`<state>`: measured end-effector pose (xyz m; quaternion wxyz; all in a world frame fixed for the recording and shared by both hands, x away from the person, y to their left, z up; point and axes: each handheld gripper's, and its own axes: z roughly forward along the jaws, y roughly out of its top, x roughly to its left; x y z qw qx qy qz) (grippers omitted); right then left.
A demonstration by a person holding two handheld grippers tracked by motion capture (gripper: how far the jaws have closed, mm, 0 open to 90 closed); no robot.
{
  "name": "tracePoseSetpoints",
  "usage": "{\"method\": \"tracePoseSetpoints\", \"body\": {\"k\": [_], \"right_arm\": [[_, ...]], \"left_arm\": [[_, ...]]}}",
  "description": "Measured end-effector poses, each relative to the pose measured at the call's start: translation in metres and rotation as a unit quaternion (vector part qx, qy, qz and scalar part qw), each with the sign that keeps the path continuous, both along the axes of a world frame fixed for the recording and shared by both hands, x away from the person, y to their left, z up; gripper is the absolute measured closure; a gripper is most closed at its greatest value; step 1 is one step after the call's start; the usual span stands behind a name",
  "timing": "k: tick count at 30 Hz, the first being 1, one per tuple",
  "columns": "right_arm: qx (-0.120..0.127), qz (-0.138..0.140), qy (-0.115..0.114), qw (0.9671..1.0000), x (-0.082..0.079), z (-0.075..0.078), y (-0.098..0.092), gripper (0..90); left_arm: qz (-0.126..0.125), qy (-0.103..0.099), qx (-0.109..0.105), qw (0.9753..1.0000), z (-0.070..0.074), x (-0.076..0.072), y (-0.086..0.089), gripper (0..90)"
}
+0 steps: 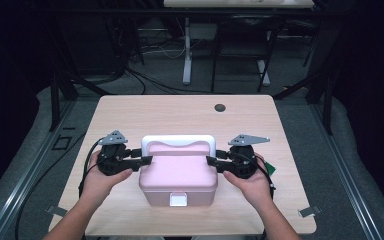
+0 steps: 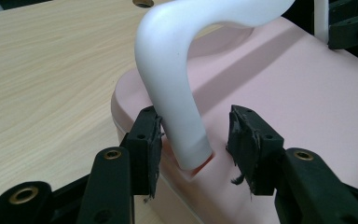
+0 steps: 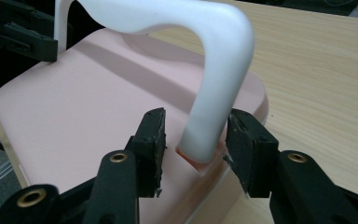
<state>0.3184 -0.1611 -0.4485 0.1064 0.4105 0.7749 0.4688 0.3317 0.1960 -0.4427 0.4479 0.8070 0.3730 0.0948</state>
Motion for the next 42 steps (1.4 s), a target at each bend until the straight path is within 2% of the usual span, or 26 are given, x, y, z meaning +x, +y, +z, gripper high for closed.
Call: {"method": "tracePoseSetpoints", "body": {"k": [8,12,15,18,21,31,33,35,38,42], "right_arm": [[-0.014,-0.003,-0.03,0.9995,-0.01,0.002,0.003,60.4],[-0.022,-0.004,-0.047,0.9986,-0.015,0.0,0.002,66.9],[-0.021,-0.012,-0.052,0.9983,-0.015,-0.002,0.0,73.7],[-0.018,-0.008,-0.044,0.9989,-0.015,-0.001,0.0,73.9],[-0.031,-0.003,-0.045,0.9985,-0.018,0.001,0.001,74.0],[-0.028,0.009,-0.04,0.9988,-0.026,0.002,0.003,74.1],[-0.036,0.01,-0.037,0.9986,-0.027,0.004,0.004,74.1],[-0.031,0.007,-0.043,0.9986,-0.027,0.005,0.005,74.1],[-0.009,-0.005,-0.041,0.9991,-0.023,0.015,0.004,74.1],[0.012,-0.009,-0.037,0.9992,-0.016,0.024,0.003,73.9]], "left_arm": [[0.001,-0.023,0.01,0.9997,0.003,-0.01,0.0,58.4],[0.003,-0.037,0.013,0.9992,0.001,-0.014,0.001,64.4],[0.009,-0.036,0.007,0.9993,-0.002,-0.013,0.003,71.2],[0.008,-0.033,0.013,0.9993,0.001,-0.014,0.003,72.8],[0.005,-0.031,0.02,0.9993,0.003,-0.016,0.003,73.3],[-0.004,-0.022,0.024,0.9995,0.006,-0.025,0.008,73.5],[-0.007,-0.021,0.027,0.9994,0.008,-0.026,0.009,73.5],[-0.007,-0.023,0.021,0.9995,0.012,-0.024,0.01,73.6],[-0.003,-0.024,0.009,0.9997,0.023,-0.018,0.012,73.5],[0.001,-0.012,0.001,0.9999,0.031,-0.008,0.012,73.1]]}}
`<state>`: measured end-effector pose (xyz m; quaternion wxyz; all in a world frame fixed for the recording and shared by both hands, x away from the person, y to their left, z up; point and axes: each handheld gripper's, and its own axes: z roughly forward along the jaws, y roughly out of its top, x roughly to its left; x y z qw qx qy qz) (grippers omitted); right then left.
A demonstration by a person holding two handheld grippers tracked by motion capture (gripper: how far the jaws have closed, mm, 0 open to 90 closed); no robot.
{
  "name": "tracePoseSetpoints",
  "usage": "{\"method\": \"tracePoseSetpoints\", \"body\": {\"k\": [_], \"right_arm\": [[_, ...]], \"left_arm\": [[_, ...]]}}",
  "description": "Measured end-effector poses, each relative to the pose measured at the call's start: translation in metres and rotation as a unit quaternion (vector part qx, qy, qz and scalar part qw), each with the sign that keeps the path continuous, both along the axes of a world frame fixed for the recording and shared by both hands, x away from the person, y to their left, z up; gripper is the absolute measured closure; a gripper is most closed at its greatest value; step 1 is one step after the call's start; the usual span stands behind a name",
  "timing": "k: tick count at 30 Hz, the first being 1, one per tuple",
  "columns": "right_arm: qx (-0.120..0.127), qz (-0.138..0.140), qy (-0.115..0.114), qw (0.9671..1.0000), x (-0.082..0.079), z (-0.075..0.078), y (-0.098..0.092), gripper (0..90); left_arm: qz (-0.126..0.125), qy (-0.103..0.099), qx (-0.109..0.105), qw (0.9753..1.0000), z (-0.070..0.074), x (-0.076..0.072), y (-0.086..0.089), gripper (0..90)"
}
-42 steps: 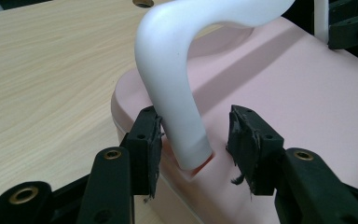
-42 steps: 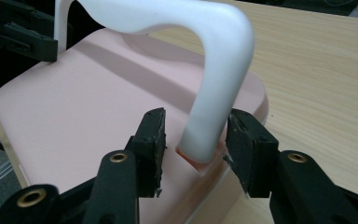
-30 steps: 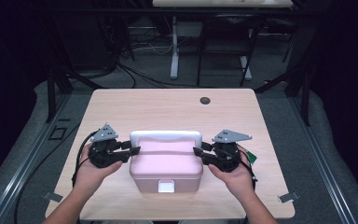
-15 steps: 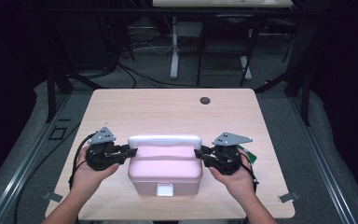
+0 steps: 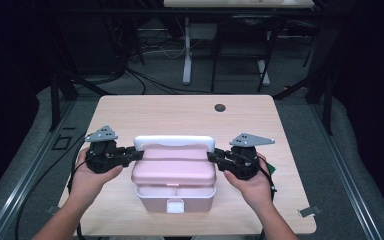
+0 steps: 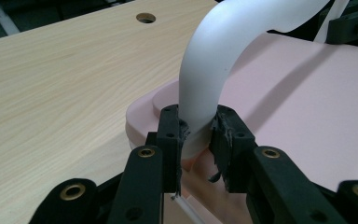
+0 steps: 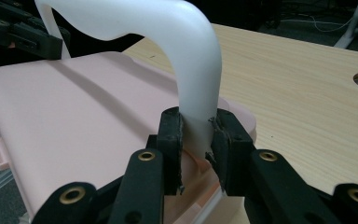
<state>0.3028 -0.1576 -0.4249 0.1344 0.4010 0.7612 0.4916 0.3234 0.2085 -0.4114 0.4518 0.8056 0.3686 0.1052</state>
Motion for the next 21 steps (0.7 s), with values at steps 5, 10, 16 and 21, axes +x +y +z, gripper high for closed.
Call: {"method": "tracePoseSetpoints", "body": {"k": [5,10,16,21], "right_arm": [[0.005,0.0,0.006,1.0,0.003,0.002,-0.001,74.1],[0.0,-0.008,0.01,0.9999,0.003,0.005,0.0,74.2],[0.004,-0.006,0.019,0.9998,0.005,0.007,0.0,74.3],[0.001,-0.012,0.027,0.9996,0.008,0.01,0.001,74.3]], "left_arm": [[-0.001,-0.007,0.006,1.0,0.0,0.001,-0.001,72.4],[-0.005,-0.009,0.001,1.0,0.002,-0.006,0.008,69.8],[0.001,-0.013,-0.009,0.9999,0.002,-0.023,0.03,71.2],[-0.012,-0.001,-0.006,0.9999,-0.009,-0.04,0.039,79.0]]}}
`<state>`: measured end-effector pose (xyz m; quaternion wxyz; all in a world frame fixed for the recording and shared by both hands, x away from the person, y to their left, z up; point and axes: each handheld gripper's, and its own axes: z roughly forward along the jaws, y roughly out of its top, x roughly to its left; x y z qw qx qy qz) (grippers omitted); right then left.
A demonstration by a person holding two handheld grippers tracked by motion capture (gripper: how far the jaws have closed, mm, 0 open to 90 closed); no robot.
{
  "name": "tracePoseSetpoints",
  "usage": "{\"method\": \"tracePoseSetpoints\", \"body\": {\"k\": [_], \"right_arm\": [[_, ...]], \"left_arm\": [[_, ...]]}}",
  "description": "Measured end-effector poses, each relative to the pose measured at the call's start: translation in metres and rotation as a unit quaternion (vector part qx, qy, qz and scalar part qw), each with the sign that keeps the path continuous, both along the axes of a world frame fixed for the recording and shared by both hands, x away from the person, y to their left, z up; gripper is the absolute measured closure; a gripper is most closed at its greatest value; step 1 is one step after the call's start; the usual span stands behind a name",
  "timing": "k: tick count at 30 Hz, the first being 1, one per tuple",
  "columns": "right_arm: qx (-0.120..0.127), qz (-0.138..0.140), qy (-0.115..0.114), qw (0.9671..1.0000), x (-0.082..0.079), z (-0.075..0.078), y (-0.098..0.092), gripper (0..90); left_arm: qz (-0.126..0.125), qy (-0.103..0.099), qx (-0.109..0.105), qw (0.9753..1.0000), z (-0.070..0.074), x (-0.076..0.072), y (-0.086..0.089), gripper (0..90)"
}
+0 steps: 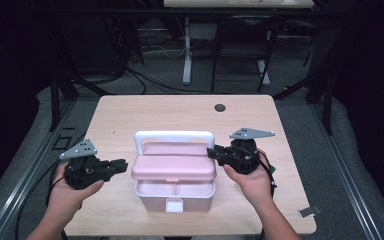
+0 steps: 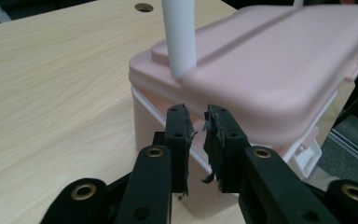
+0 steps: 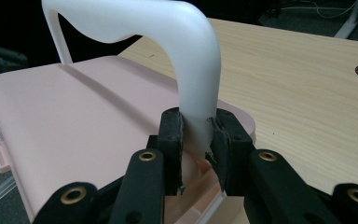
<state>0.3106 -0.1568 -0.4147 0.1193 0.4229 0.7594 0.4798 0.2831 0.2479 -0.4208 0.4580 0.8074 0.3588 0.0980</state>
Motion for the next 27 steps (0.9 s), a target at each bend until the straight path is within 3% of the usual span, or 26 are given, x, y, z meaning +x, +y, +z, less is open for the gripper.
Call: {"method": "tracePoseSetpoints", "body": {"k": [7,11,17,27], "right_arm": [[-0.002,0.004,0.007,1.0,0.002,0.003,0.0,74.2],[-0.001,0.005,0.009,0.9999,0.003,0.002,0.0,74.2],[-0.002,0.006,0.009,0.9999,0.003,0.002,0.0,74.2],[0.004,0.003,0.01,0.9999,0.003,0.0,-0.001,72.9]], "left_arm": [[-0.019,0.019,0.005,0.9996,-0.016,-0.006,-0.006,89.2],[-0.039,0.03,0.012,0.9987,-0.023,-0.004,-0.022,89.6],[-0.062,0.029,0.014,0.9976,-0.023,-0.003,-0.039,89.8],[-0.059,0.026,0.014,0.9978,-0.019,-0.003,-0.043,89.9]]}}
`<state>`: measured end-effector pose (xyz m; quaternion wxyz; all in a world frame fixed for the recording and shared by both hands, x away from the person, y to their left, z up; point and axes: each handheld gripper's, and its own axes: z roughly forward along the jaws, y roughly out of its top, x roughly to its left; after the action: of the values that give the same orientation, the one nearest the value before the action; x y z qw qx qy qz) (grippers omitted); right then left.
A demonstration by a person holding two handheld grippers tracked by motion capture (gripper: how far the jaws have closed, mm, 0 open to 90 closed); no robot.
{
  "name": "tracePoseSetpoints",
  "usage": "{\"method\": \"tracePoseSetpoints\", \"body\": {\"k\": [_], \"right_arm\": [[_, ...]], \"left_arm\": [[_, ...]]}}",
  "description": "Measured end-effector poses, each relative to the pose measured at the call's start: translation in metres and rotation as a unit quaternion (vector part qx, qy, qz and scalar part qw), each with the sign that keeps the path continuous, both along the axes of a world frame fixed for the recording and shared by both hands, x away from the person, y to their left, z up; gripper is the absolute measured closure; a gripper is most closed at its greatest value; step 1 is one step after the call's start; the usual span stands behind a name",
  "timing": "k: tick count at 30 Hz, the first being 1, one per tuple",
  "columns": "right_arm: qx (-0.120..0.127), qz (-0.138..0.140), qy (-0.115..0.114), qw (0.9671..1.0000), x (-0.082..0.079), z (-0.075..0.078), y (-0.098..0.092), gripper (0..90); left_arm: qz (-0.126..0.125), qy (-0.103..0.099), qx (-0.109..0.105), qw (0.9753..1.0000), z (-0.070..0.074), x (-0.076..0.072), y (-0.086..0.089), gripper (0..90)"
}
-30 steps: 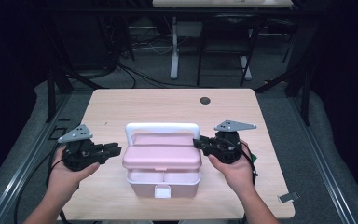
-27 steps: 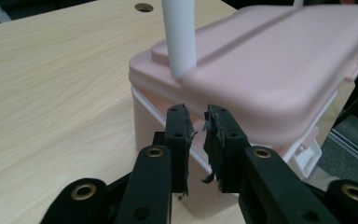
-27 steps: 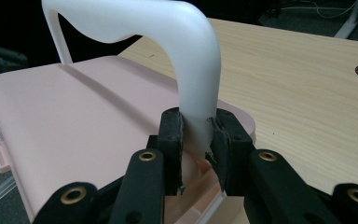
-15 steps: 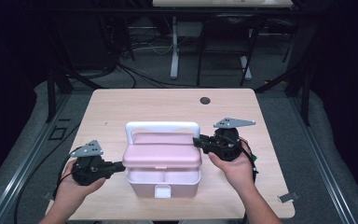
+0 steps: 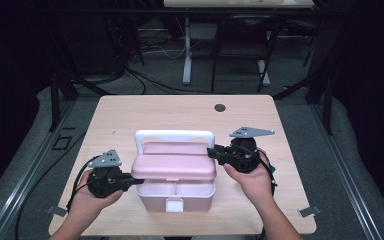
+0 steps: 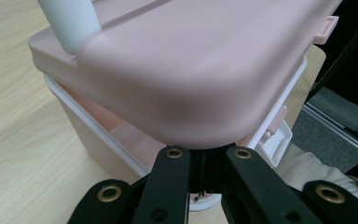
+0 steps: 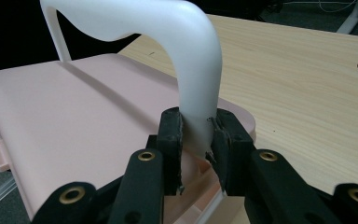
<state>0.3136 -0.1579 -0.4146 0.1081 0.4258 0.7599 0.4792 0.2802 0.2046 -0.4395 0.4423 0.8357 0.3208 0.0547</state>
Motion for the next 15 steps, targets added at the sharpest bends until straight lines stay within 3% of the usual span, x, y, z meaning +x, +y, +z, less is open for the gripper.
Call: {"method": "tracePoseSetpoints", "body": {"k": [8,12,15], "right_arm": [[0.002,-0.01,-0.011,0.9999,-0.005,0.003,-0.008,70.7],[0.0,-0.011,-0.017,0.9998,-0.012,0.005,-0.014,76.2],[-0.015,-0.011,-0.021,0.9996,-0.018,0.003,-0.017,81.8]], "left_arm": [[0.0,-0.002,-0.001,1.0,0.006,0.003,0.0,89.9],[0.005,-0.007,-0.005,1.0,0.015,0.008,-0.001,89.9],[0.009,-0.013,-0.005,0.9999,0.022,0.012,-0.001,89.9]]}}
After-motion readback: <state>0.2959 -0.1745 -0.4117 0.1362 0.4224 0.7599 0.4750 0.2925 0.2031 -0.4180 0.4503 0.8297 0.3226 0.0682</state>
